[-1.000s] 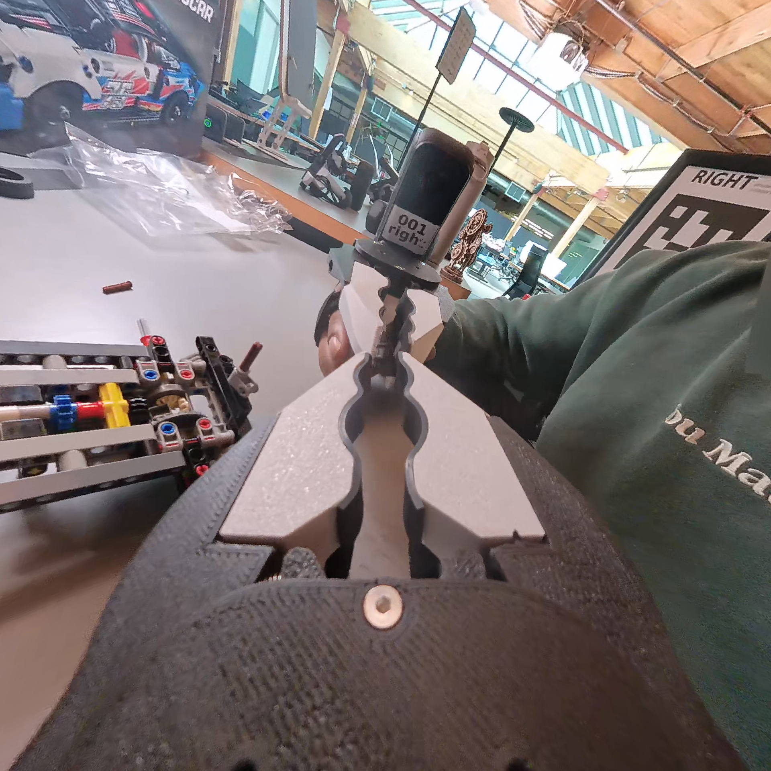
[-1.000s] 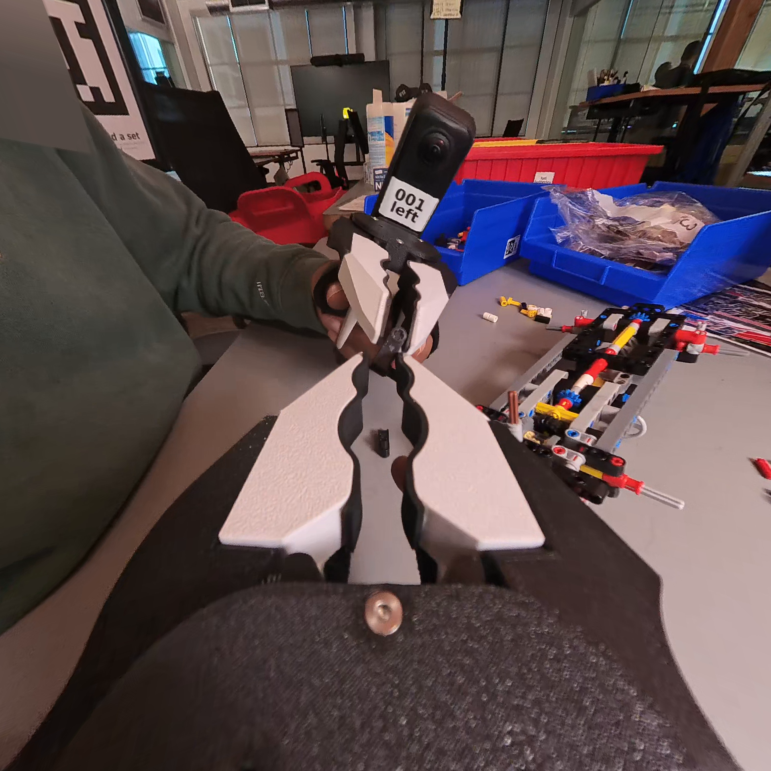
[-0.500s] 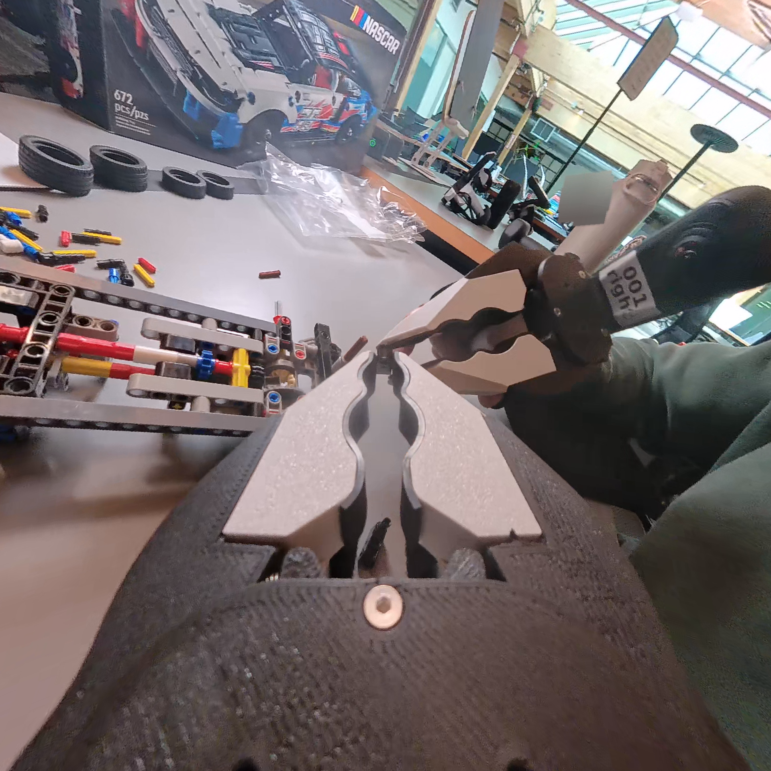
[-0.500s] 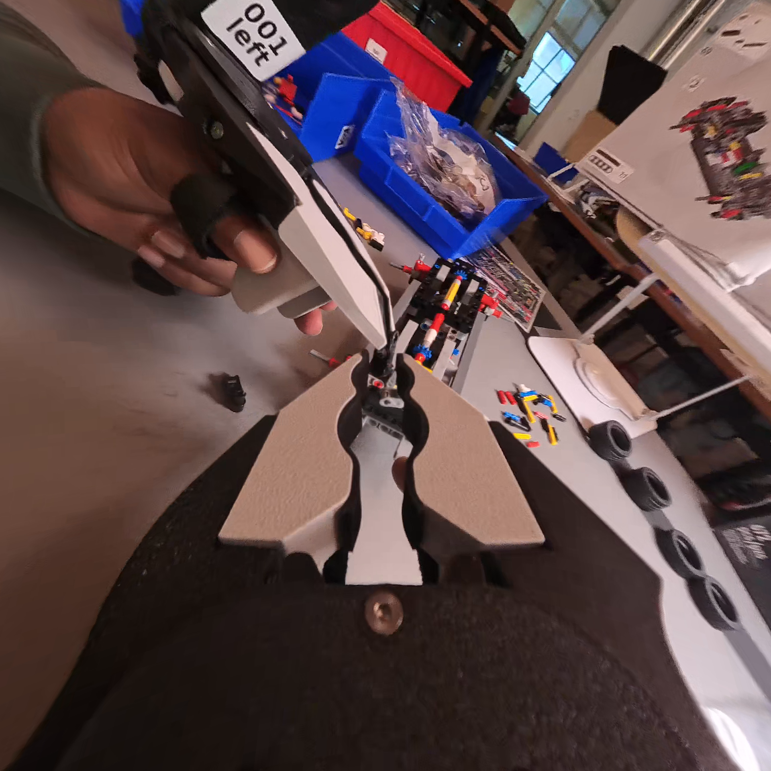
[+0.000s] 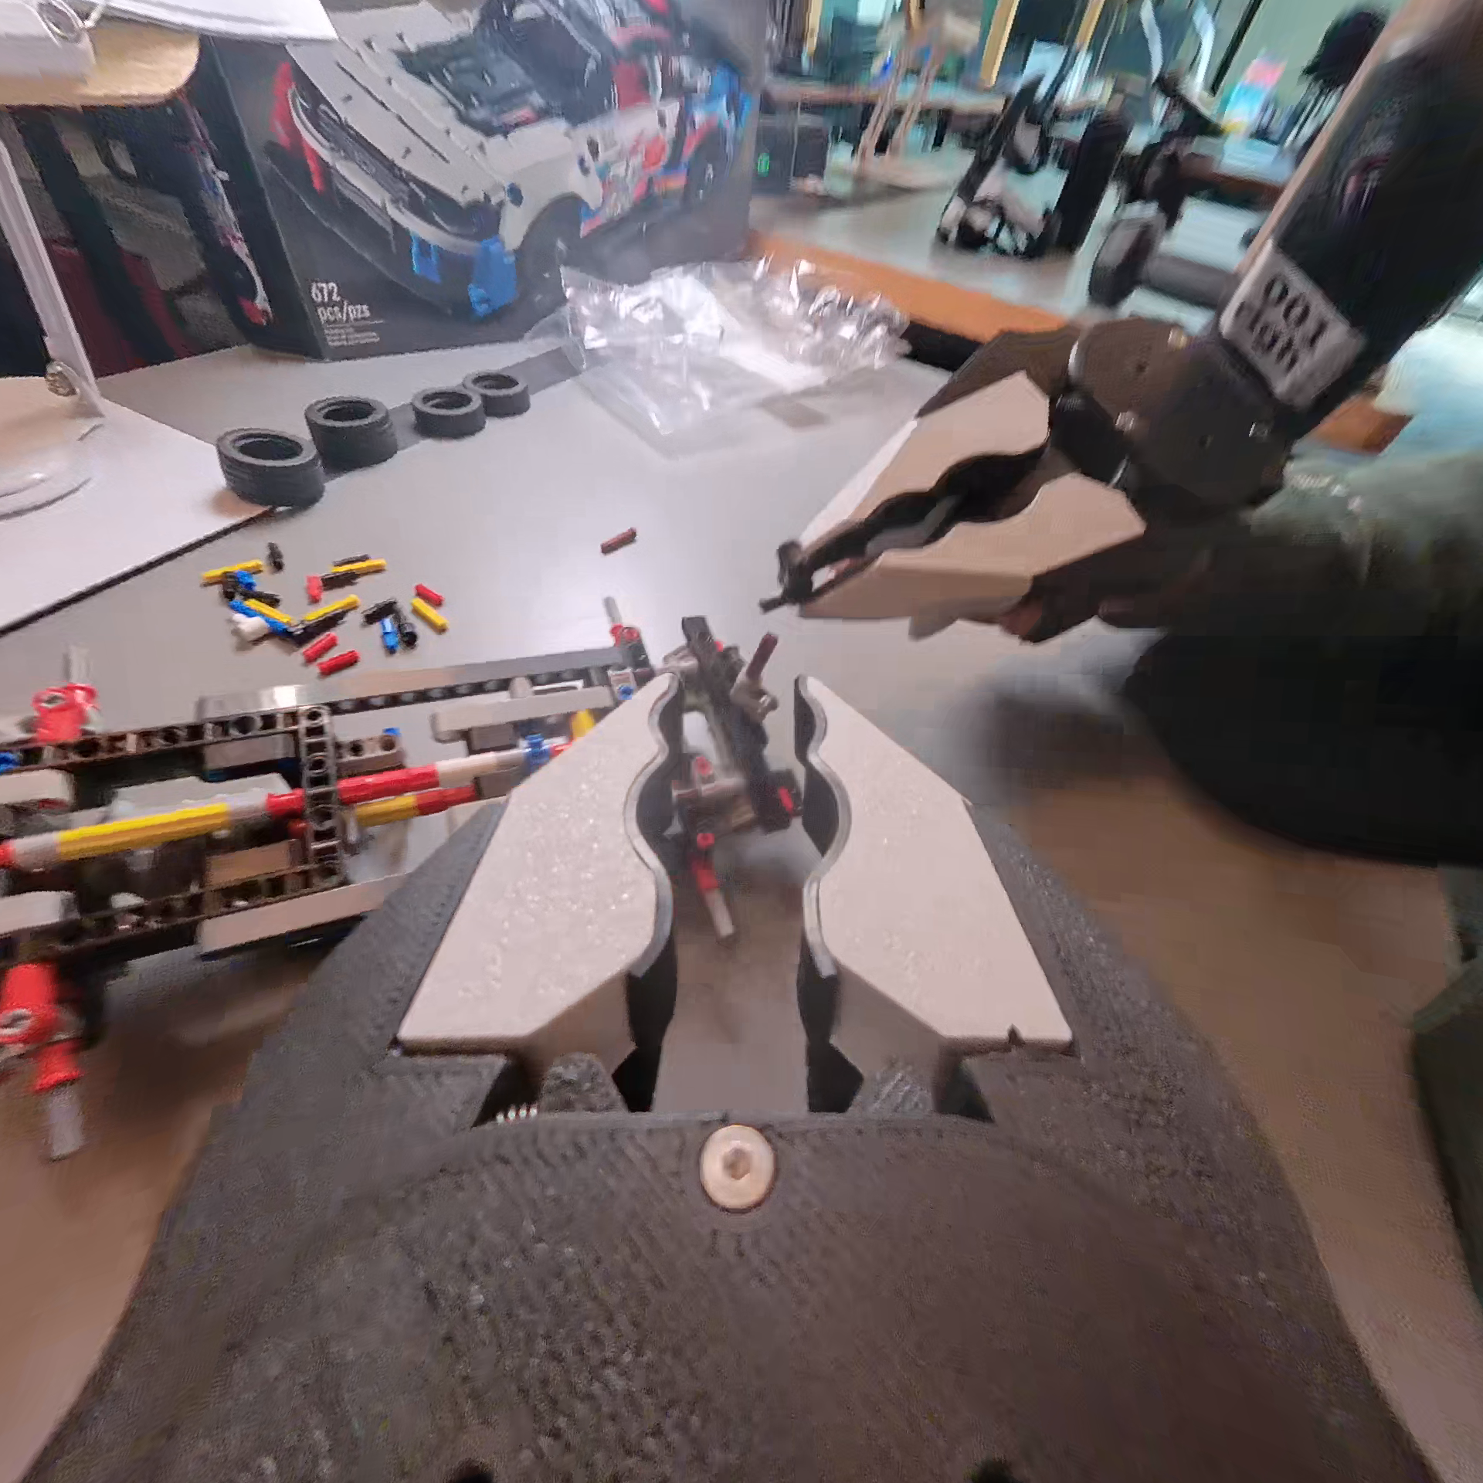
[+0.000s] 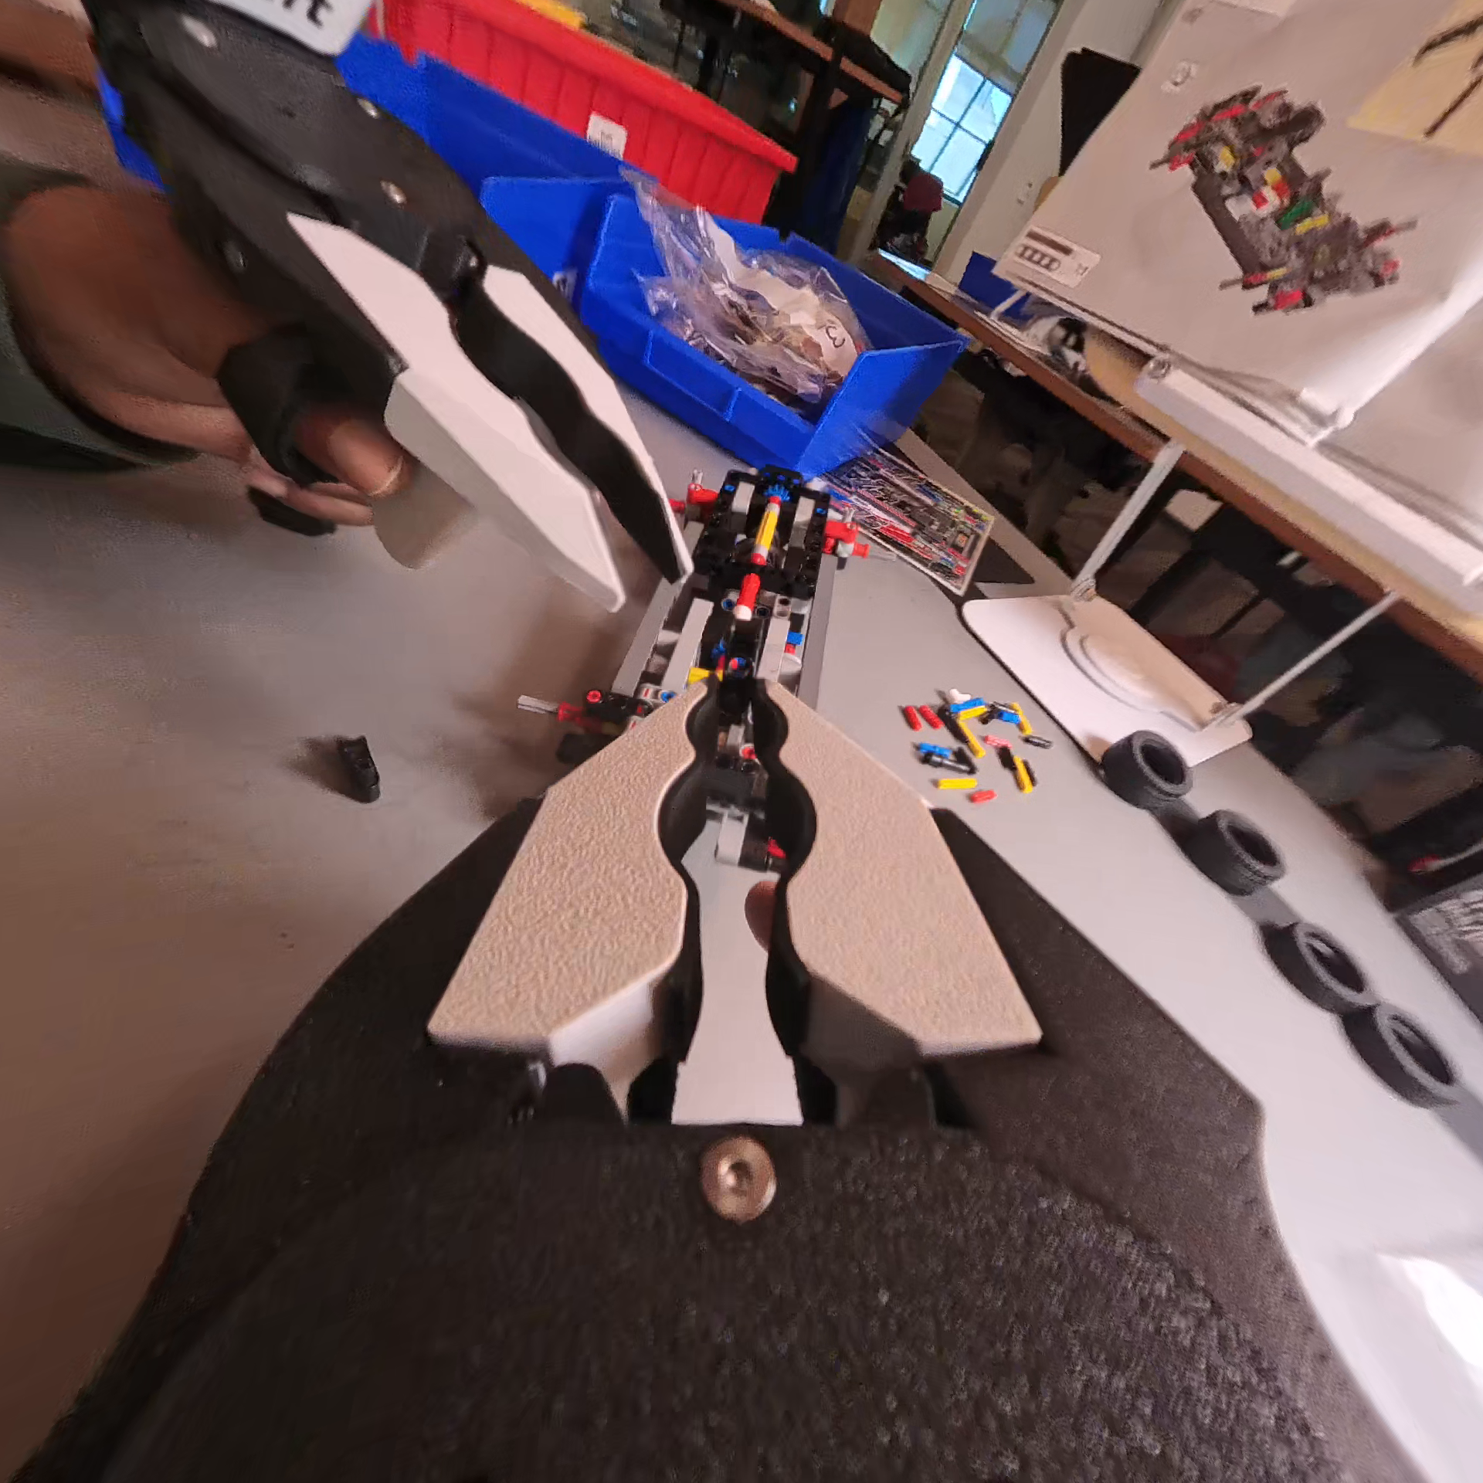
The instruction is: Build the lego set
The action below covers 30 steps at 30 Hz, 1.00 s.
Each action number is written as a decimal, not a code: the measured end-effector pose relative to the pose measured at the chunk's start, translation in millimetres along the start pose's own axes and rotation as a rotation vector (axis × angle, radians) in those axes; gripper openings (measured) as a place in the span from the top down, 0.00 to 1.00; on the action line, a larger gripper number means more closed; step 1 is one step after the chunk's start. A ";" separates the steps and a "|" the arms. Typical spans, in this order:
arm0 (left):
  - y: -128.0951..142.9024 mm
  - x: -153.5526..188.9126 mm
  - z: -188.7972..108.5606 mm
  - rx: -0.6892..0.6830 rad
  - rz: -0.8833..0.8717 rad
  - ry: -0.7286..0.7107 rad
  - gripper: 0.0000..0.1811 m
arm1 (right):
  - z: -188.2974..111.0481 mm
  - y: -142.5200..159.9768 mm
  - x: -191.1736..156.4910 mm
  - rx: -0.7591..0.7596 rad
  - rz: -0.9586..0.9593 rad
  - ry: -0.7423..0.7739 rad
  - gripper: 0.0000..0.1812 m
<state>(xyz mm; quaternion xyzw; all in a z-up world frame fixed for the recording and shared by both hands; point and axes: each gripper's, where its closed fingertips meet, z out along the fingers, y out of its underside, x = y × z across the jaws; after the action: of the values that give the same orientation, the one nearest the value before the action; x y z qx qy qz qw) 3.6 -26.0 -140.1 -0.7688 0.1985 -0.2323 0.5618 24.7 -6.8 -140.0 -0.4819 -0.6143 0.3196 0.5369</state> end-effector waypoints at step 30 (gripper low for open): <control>28.1 7.1 39.4 -0.192 0.279 -0.028 0.97 | -8.5 39.9 -2.8 -0.071 -0.033 -0.037 0.98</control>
<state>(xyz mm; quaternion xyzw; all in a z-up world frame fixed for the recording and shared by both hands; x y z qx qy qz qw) 31.1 -7.7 -176.3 -0.7871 0.3165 -0.1212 0.5154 42.8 2.7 -175.5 -0.4843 -0.6432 0.2975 0.5131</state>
